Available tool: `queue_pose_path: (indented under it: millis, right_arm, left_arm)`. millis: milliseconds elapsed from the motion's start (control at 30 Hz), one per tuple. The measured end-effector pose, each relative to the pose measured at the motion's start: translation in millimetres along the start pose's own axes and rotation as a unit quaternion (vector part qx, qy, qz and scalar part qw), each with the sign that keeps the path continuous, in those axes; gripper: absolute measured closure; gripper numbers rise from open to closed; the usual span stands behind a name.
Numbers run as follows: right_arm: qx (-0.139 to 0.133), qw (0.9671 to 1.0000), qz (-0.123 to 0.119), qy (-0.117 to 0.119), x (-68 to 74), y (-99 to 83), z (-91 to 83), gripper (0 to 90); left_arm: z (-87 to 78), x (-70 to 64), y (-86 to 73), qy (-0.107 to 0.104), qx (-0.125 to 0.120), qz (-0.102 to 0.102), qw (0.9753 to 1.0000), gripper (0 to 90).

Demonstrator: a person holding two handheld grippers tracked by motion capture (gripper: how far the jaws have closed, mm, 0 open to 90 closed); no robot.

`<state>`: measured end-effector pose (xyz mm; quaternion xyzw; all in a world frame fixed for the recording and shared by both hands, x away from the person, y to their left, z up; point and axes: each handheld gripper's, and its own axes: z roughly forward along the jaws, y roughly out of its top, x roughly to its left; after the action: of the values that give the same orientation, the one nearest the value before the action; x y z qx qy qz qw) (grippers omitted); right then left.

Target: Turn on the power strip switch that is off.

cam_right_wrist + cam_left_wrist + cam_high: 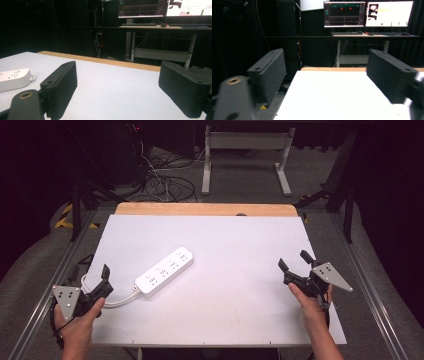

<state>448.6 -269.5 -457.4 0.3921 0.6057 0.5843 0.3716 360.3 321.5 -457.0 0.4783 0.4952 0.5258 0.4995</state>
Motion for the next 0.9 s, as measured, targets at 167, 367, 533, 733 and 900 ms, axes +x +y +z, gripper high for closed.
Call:
queue_pose_path:
  millis: [167,367,533,733,900]
  right_arm:
    - [0.001,1.0,0.001,0.002,0.4,-0.1,0.5,16.0]
    - [0.003,1.0,0.002,0.007,0.9,0.1,1.3,16.4]
    - [0.004,1.0,0.004,0.008,0.6,0.2,1.8,16.7]
    - [0.005,0.9999,0.009,0.011,0.4,0.1,1.2,17.6]
    - [0.007,0.9998,0.014,0.009,0.5,-0.6,1.3,17.2]
  left_arm:
    - [-0.5,0.1,0.4,0.002,0.005,-0.001,1.0,30.0]
    - [-1.5,0.3,2.7,-0.01,0.02,-0.003,0.9998,38.5]
    - [-2.5,2.5,3.7,-0.034,0.033,-0.017,0.9988,55.7]
    - [-6.9,3.1,9.0,-0.08,0.043,-0.028,0.9955,89.7]
    - [-3.1,0.5,18.8,-0.131,0.063,-0.053,0.988,89.9]
